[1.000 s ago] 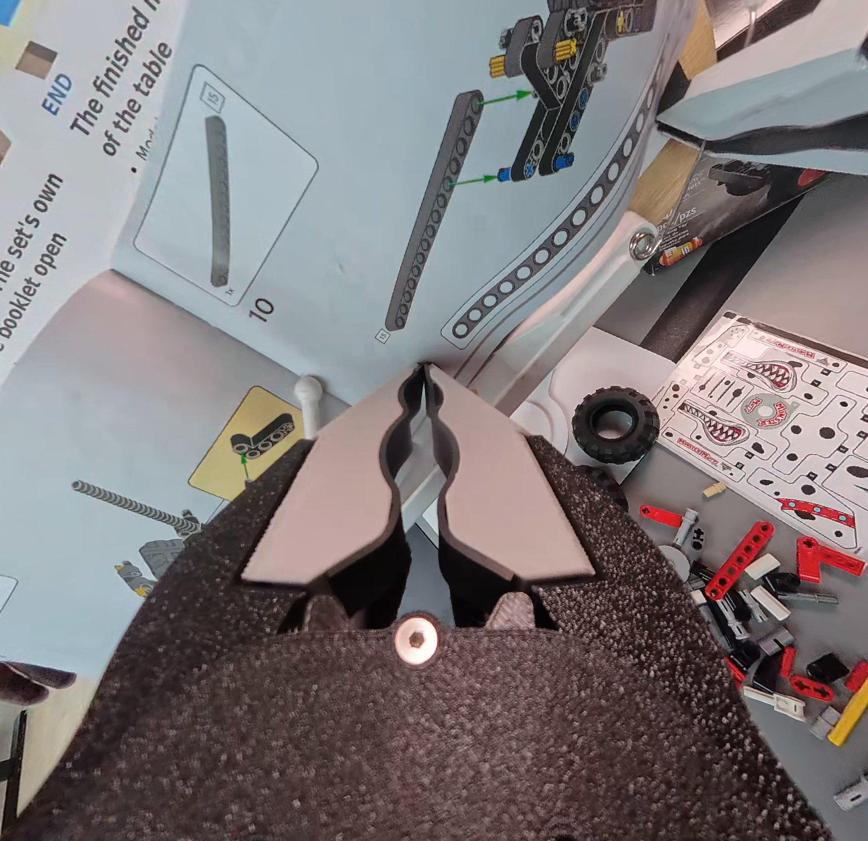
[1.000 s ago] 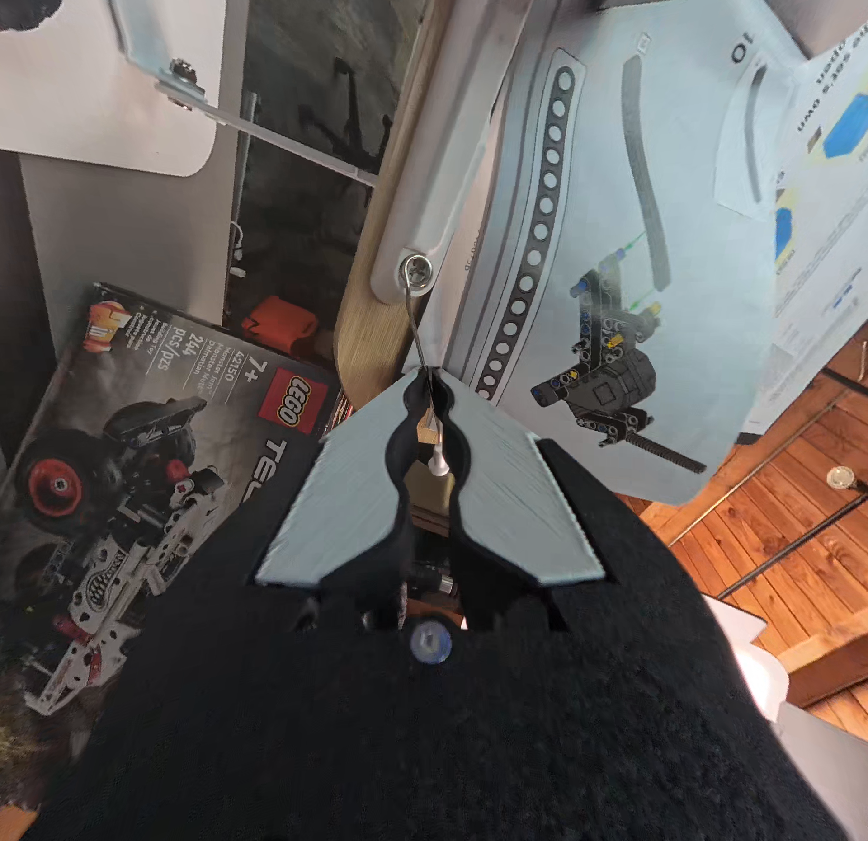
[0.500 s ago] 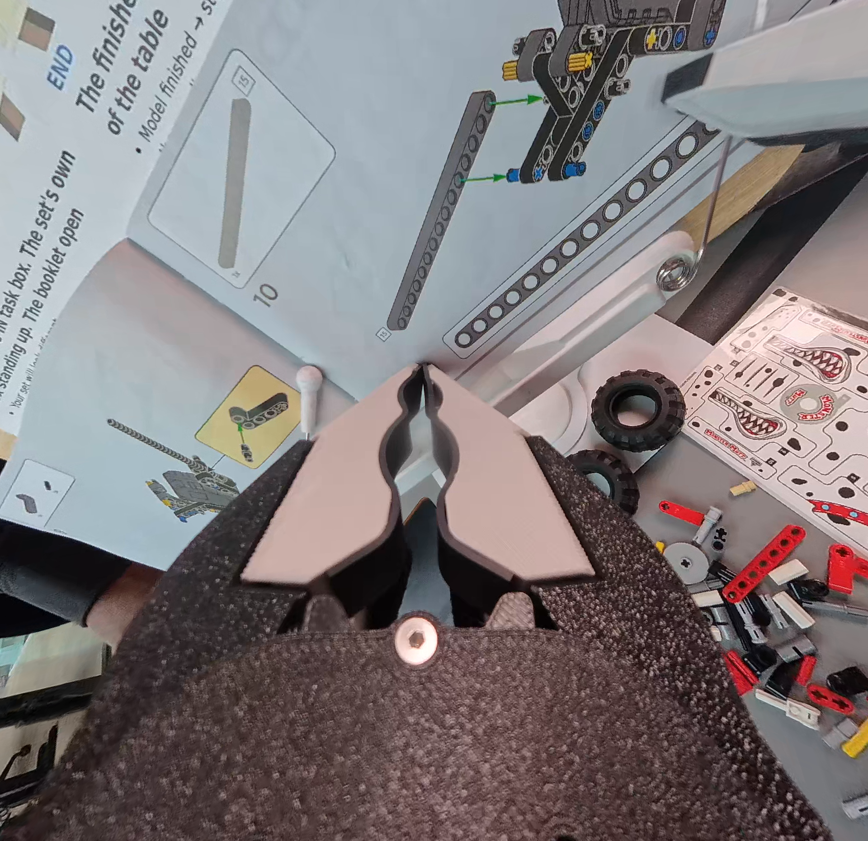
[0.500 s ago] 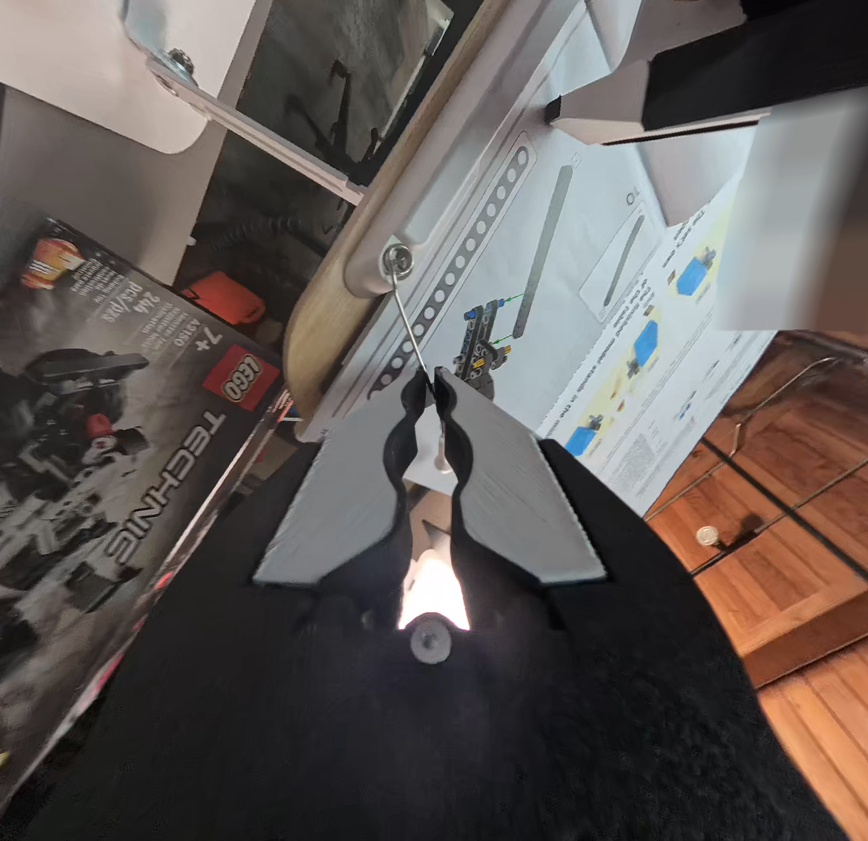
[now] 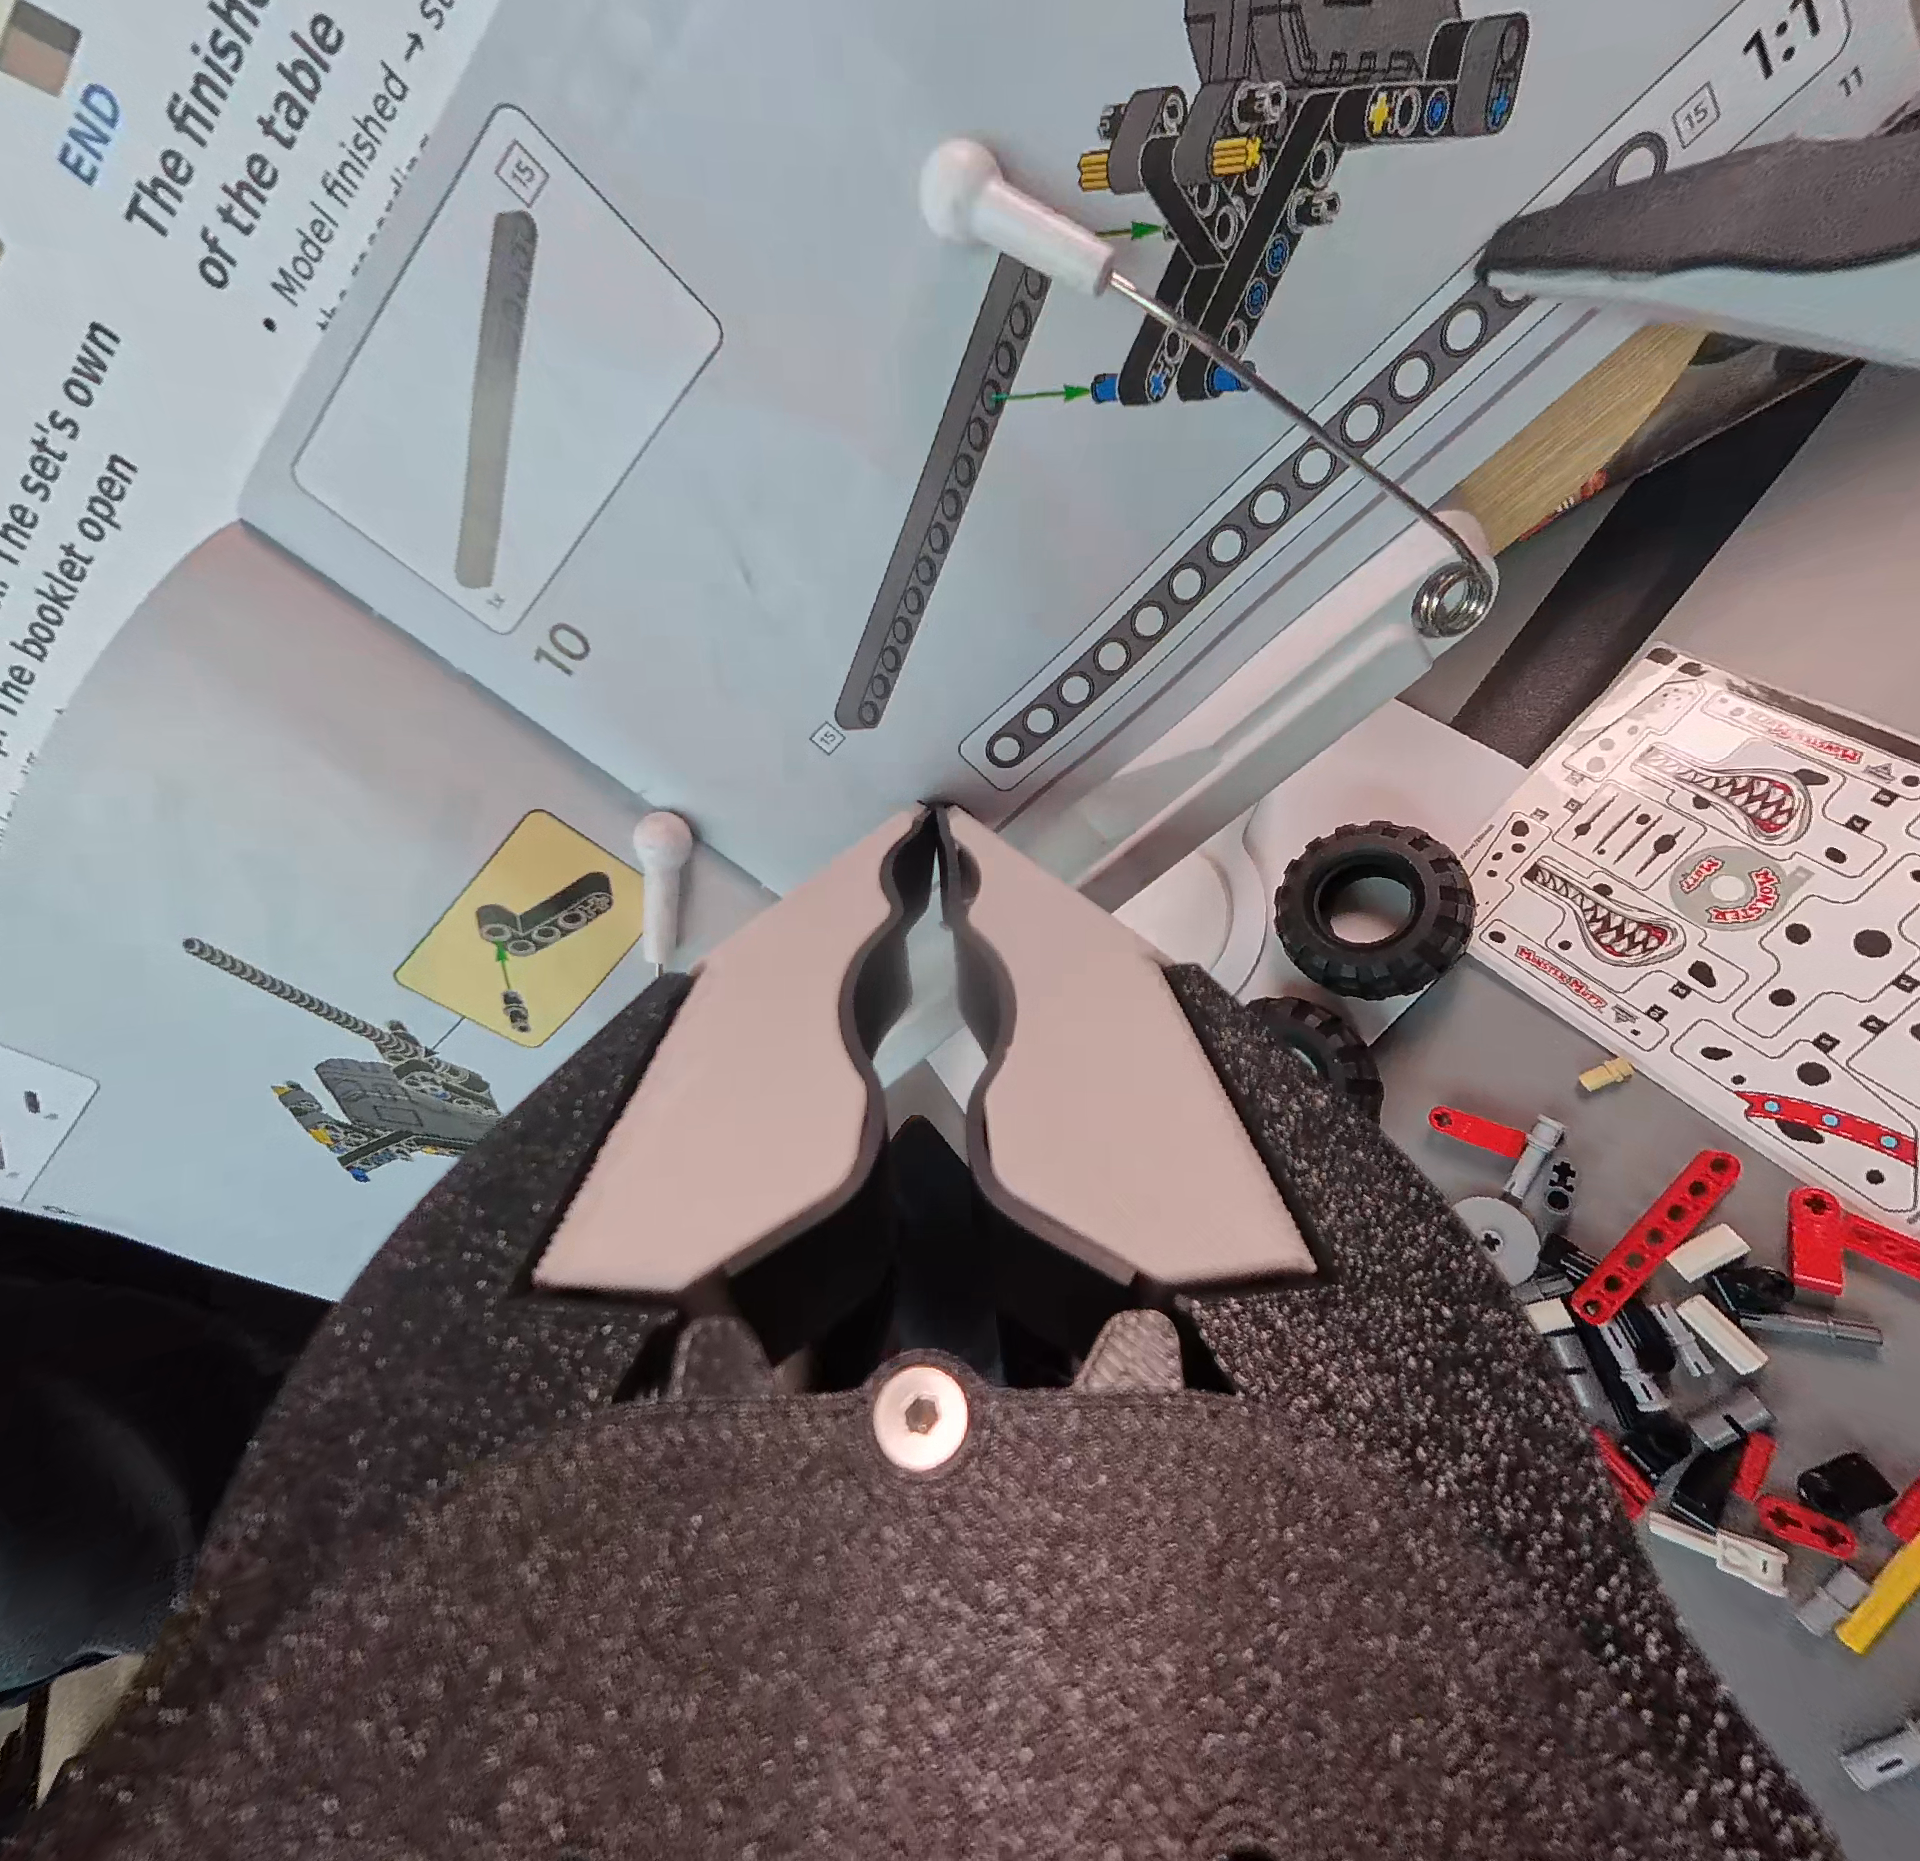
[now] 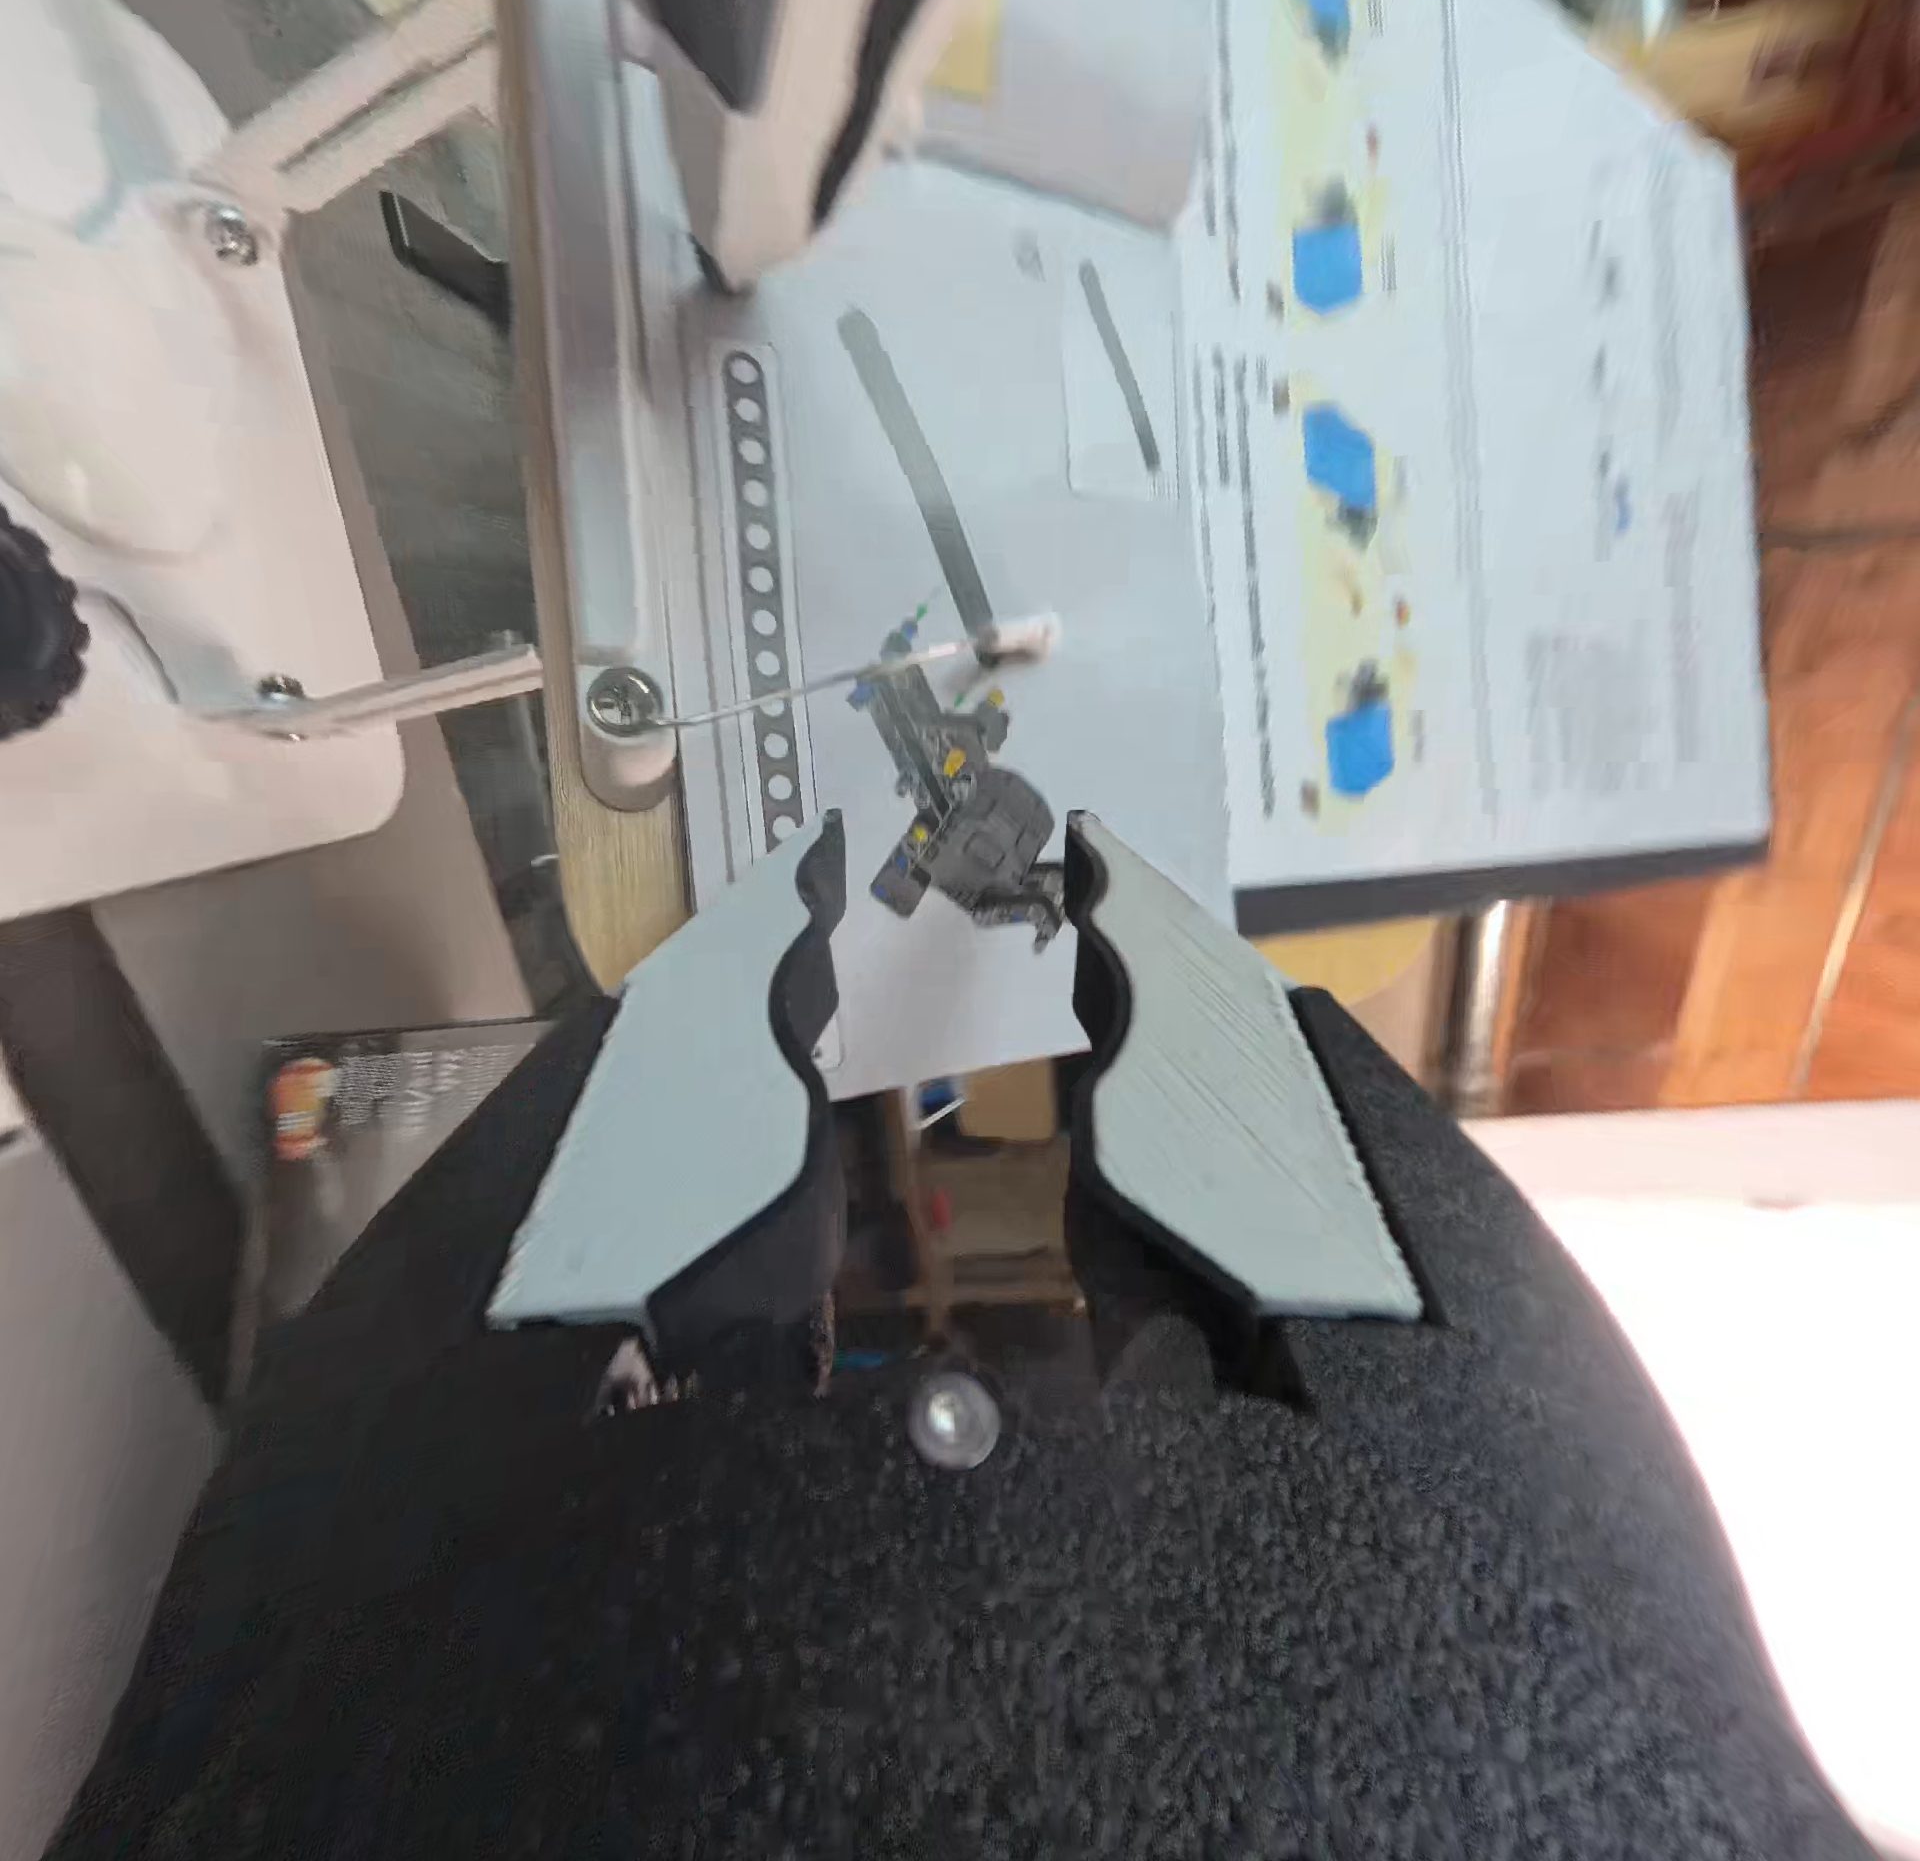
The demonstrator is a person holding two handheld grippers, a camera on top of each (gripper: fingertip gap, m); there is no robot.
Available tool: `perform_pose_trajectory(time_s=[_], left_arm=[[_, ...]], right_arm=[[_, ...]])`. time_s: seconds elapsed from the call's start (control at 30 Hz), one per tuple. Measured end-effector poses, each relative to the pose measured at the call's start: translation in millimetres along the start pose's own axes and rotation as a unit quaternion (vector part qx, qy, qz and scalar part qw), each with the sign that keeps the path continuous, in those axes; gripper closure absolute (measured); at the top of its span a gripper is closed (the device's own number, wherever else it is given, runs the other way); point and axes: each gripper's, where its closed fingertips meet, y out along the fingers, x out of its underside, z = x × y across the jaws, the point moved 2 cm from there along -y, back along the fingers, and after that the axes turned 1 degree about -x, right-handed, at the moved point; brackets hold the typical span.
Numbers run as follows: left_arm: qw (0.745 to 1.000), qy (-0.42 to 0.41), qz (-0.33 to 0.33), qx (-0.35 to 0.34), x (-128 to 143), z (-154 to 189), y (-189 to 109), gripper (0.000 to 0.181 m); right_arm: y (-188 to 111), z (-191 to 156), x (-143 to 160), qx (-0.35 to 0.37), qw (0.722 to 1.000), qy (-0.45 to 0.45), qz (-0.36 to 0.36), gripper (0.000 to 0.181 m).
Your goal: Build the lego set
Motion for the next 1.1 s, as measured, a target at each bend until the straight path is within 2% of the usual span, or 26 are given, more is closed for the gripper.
perform_pose_trajectory(time_s=[0.07, 0.13, 0.3, 0.4, 0.47, 0.53, 0.63, 0.73, 0.83, 0.97, 1.03, 1.1], left_arm=[[1.0, 0.004, -0.003, -0.001, 0, 0, 0, 0.181], [1.0, 0.005, -0.006, 0.002, 0, 2, 0, 0.181], [1.0, 0.015, -0.008, 0.025, -3, 15, 2, 0.181], [0.999, 0.018, -0.013, 0.029, -5, 16, 5, 0.181], [0.999, 0.016, -0.015, 0.037, -6, 16, 4, 0.181], [0.999, 0.01, 0.0, 0.046, -7, 16, -3, 0.18], [0.995, -0.042, 0.059, 0.062, -15, 16, -30, 0.177], [0.976, -0.126, 0.145, 0.101, -21, 27, -77, 0.168], [0.953, -0.177, 0.208, 0.133, -13, 47, -129, 0.159], [0.92, -0.242, 0.265, 0.155, 20, 82, -200, 0.155], [0.91, -0.279, 0.266, 0.154, 48, 102, -224, 0.153], [0.902, -0.319, 0.247, 0.155, 80, 123, -239, 0.151]], right_arm=[[0, -4, 19, -0.016, 0.988, 0.144, -0.047, 0.14], [3, -6, 24, -0.03, 0.971, 0.231, -0.052, 0.143], [27, -3, 45, -0.049, 0.958, 0.277, -0.057, 0.141], [37, -4, 48, -0.054, 0.965, 0.25, -0.054, 0.143], [37, -4, 47, -0.05, 0.969, 0.234, -0.057, 0.141], [28, -5, 44, -0.06, 0.962, 0.26, -0.053, 0.139], [-2, -4, 38, -0.078, 0.938, 0.337, -0.018, 0.139], [-45, -5, 30, -0.102, 0.905, 0.412, 0.019, 0.136], [-94, -12, 19, -0.14, 0.868, 0.474, 0.046, 0.131], [-165, -30, -1, -0.179, 0.817, 0.543, 0.079, 0.128], [-196, -46, -11, -0.201, 0.795, 0.566, 0.082, 0.129], [-222, -68, -24, -0.235, 0.76, 0.601, 0.081, 0.132]])
